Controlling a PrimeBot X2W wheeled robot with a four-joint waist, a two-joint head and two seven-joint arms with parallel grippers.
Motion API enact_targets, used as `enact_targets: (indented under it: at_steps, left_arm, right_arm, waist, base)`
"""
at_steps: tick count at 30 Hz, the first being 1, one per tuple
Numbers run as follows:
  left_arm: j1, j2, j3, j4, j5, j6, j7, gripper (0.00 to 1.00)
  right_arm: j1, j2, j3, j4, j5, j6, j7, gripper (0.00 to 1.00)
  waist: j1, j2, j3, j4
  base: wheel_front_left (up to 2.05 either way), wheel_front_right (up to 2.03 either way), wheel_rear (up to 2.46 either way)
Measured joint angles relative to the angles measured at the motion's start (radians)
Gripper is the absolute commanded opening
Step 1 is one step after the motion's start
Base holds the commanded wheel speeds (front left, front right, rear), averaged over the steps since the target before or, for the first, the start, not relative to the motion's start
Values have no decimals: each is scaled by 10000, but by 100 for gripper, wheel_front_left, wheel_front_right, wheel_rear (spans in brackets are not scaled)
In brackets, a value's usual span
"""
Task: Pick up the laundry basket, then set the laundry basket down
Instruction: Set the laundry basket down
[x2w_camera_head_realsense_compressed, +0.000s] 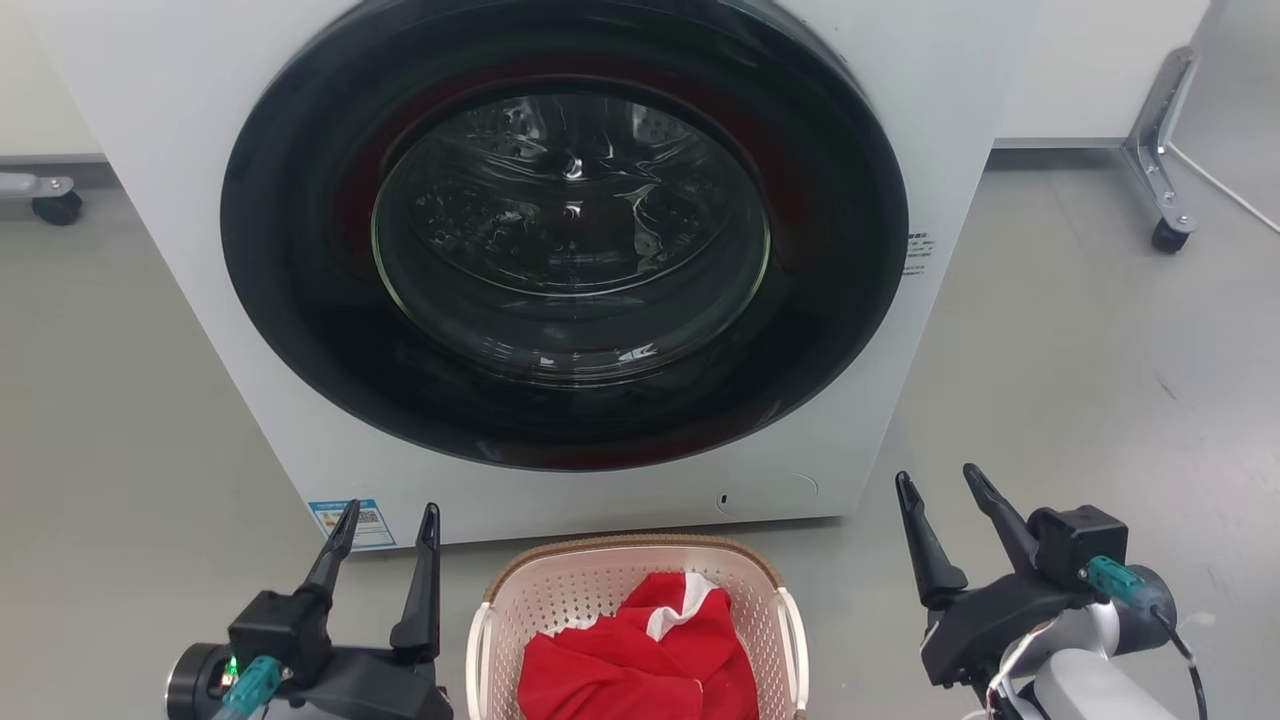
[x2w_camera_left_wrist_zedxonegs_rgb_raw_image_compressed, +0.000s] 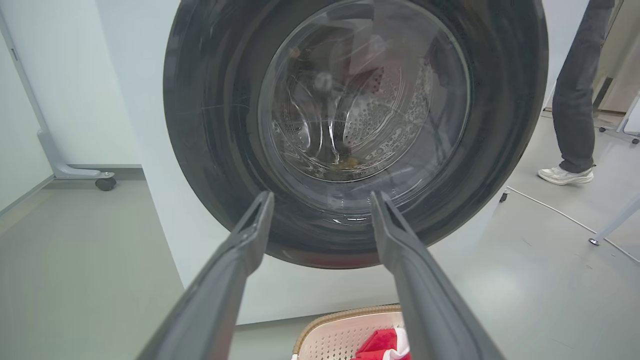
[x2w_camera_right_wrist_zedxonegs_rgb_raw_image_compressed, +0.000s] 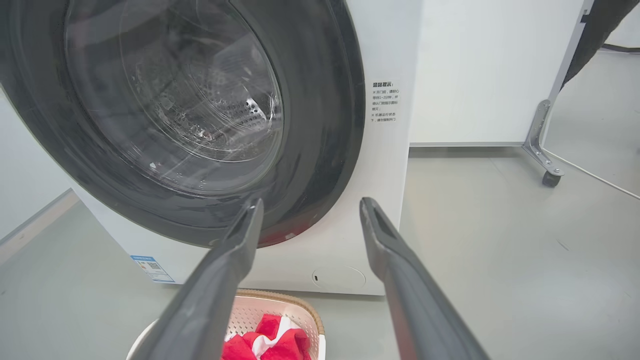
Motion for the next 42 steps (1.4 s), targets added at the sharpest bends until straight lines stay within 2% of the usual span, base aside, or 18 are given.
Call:
enact_targets:
  at_steps: [16, 28, 42]
  left_arm:
    - [1374, 17, 537, -1469, 431, 174, 0, 100]
    - [1918, -92, 878, -1958, 606, 184, 4, 100]
    - [2236, -476, 1321, -2272, 1062, 184, 224, 100]
  right_arm:
    - [1433, -263, -571, -1860, -884, -217, -23, 100]
    - [2222, -349, -1070, -2489, -1415, -303, -35, 100]
    - [2680, -224, -1655, -3108, -1900, -305, -42, 100]
  waist:
    - [1, 0, -225, -50]
    - [2, 0, -286, -70]
    - [2, 0, -346, -30]
  base:
    - [0, 0, 0]
    - [0, 0, 0]
    - [0, 0, 0]
